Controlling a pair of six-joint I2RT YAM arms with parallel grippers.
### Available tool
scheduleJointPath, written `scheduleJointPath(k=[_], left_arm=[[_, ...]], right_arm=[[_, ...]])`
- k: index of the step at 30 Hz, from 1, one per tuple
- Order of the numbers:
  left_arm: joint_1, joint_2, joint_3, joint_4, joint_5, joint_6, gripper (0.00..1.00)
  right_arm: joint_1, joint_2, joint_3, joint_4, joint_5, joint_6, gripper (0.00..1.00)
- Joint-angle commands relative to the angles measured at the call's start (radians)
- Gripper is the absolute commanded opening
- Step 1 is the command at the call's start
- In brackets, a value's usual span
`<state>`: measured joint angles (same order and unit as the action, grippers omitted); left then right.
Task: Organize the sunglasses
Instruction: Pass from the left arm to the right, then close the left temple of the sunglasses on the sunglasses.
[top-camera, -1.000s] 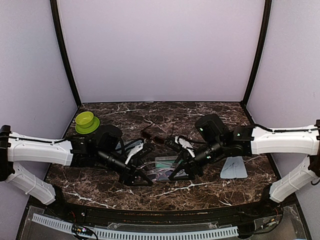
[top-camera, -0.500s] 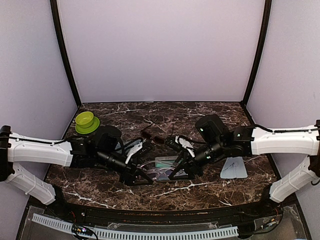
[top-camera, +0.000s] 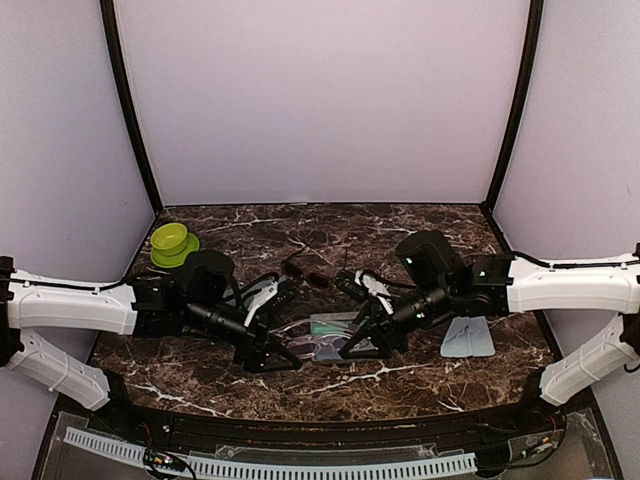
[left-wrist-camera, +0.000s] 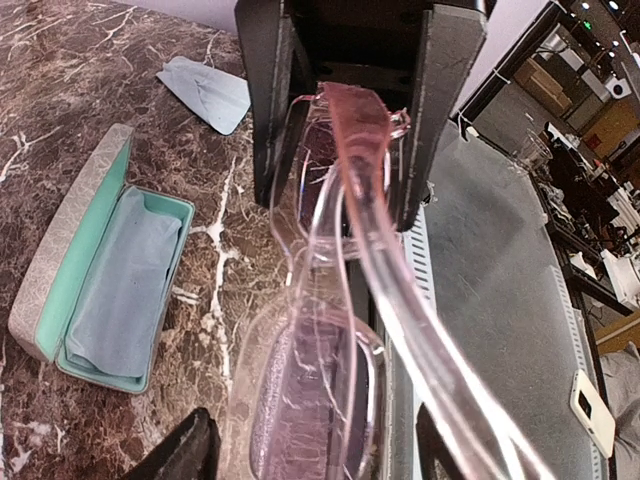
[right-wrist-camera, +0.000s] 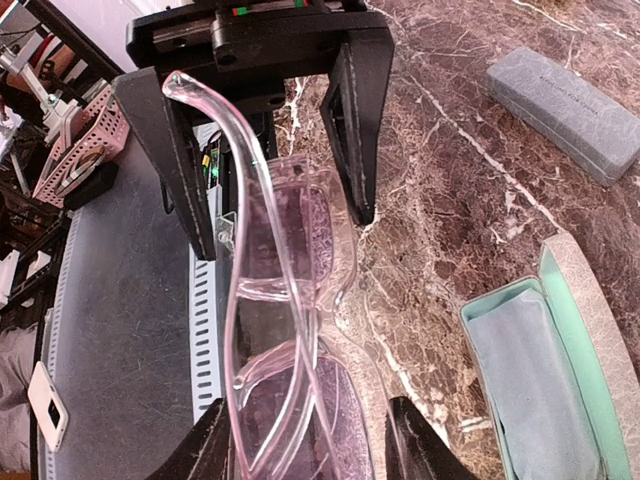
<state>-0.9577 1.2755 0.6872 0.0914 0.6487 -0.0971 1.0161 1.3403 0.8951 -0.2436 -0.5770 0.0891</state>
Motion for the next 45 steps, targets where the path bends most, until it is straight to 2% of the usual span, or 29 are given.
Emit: scheduleJointPath(k=[1,13,23,27,33,38,45], left_arm=[[0.004,-0.063,-0.013,-0.045,0.033,0.029,0.70],[0.004,-0.284,-0.018,-0.149,-0.044,0.037,0.79],[0.003,-0.255,0.021,-0.294,-0.059,0.061,0.79],[0.003,-0.271,0.026,-0.276,-0.072,0.055,0.80],[0.004,-0.317,0.053,-0.204,-0.223,0.008,0.79],[0.003,-0.281,0.111,-0.172,-0.331,-0.040,0.77],[0.002,-0.116,0.214,-0.167,-0.454,-0.120,0.73]], right_arm=[[-0.011,-0.027,-0.012,0.048,0.019,0.016,0.20],[-0.021,-0.012,-0.010,0.051,0.036,0.021,0.19],[-0.032,-0.021,-0.024,0.091,0.023,0.042,0.17],[-0.035,-0.010,-0.026,0.083,0.032,0.042,0.17],[-0.033,0.027,-0.018,0.067,0.037,0.039,0.16],[-0.029,0.039,-0.011,0.070,0.036,0.040,0.16],[-0.012,0.063,0.010,0.064,0.046,0.037,0.15]])
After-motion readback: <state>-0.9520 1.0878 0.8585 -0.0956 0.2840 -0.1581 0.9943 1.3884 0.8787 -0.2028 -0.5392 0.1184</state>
